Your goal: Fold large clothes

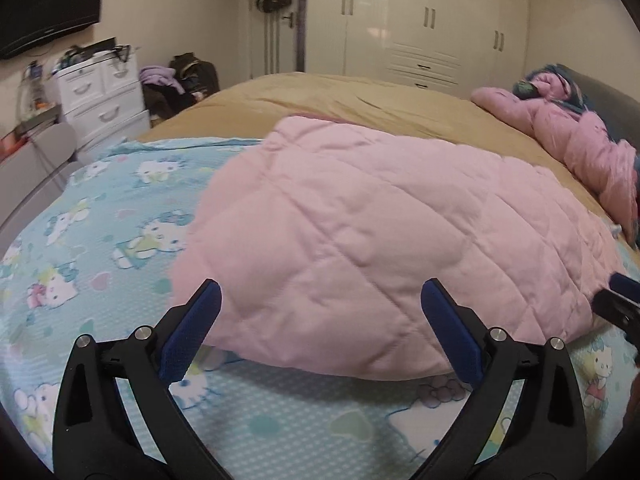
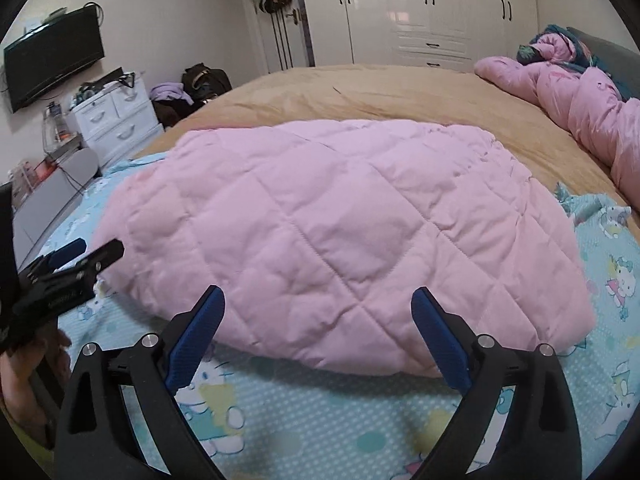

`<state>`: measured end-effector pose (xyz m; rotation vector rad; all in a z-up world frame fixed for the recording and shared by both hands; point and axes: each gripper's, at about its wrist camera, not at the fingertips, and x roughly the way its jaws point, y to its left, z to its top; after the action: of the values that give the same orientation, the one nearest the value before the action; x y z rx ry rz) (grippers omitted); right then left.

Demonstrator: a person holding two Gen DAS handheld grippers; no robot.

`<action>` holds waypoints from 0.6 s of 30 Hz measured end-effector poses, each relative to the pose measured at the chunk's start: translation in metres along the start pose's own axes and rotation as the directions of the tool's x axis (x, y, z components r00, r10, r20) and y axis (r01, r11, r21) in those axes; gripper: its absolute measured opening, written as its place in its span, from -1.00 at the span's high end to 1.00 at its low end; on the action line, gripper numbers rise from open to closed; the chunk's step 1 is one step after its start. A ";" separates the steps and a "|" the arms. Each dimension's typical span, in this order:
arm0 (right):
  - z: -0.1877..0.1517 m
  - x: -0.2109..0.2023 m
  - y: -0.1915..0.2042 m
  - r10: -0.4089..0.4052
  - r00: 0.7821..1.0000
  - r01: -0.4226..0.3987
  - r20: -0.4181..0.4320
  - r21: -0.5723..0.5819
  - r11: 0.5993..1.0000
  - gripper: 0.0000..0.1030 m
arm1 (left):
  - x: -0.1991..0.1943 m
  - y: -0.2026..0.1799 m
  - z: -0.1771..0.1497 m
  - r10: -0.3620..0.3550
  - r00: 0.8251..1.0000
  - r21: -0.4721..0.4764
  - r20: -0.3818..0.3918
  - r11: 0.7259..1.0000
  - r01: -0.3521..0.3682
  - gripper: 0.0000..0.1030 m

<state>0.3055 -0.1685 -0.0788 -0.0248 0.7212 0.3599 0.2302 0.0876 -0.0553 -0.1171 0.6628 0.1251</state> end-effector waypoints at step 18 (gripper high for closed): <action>-0.022 -0.010 -0.008 0.023 0.999 -0.021 -0.045 0.038 0.999 -0.86 | -0.010 0.050 -0.010 0.024 0.999 -0.132 -0.035 0.991 -0.028 -0.82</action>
<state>0.2871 -0.1822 -0.0903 0.0104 0.7739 0.3679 0.2088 0.1348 -0.0610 -0.2385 0.6891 0.1929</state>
